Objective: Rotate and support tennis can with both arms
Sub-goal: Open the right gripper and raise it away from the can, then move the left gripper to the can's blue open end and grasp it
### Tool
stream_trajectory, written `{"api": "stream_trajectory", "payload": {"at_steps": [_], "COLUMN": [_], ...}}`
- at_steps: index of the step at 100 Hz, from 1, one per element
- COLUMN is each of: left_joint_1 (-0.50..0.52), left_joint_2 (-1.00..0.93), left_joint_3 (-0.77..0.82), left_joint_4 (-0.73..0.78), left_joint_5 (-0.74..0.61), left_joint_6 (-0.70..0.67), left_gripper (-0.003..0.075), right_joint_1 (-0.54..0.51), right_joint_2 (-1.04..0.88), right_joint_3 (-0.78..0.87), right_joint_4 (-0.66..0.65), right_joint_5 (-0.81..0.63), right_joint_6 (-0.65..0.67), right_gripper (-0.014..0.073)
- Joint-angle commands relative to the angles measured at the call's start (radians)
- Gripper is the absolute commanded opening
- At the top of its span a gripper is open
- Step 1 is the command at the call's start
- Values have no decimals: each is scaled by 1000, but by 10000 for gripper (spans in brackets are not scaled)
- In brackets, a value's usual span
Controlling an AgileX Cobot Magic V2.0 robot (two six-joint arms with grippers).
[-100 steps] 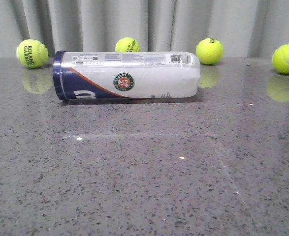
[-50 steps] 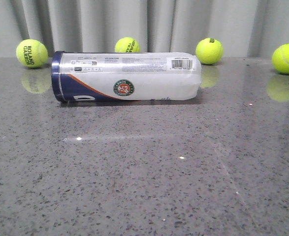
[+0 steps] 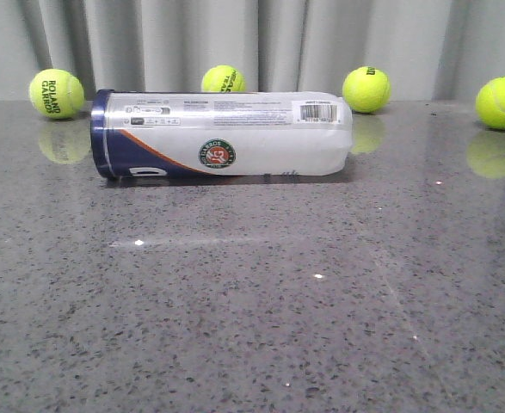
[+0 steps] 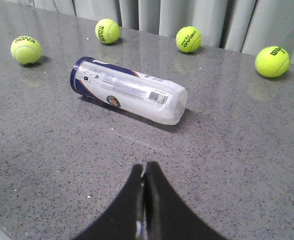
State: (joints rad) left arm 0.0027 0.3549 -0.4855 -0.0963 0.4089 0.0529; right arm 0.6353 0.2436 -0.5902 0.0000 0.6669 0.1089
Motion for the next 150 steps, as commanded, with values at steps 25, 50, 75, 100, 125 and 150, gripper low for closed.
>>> {"api": "stream_trajectory", "payload": {"at_steps": [25,50,75,100,125,150], "left_joint_1": [-4,-4,-4,-4,-6,-73], "left_joint_2": [446,680,897,1064,1199,1293], "left_joint_3": [-319,-460,-584,-646,-671,-700], "left_joint_4": [-112,-348,-744,-931,-1073,-1102], "left_joint_5": [142,247,436,550,617,627], "left_joint_6": [105,166,447,575,651,678], "left_gripper": [196,557,545,545,545,545], "right_joint_1": [-5,-5,-5,-5,-5,-5], "right_joint_2": [9,9,9,9,9,9], "right_joint_3": [-23,-23,-23,-23,-23,-23], "right_joint_4": [-9,-9,-9,-9,-9,-9], "right_joint_5": [-85,-85,-85,-85,-85,-85], "right_joint_6": [0,0,0,0,0,0], "right_gripper": [-67,-67,-67,-67,-67,-67]}}
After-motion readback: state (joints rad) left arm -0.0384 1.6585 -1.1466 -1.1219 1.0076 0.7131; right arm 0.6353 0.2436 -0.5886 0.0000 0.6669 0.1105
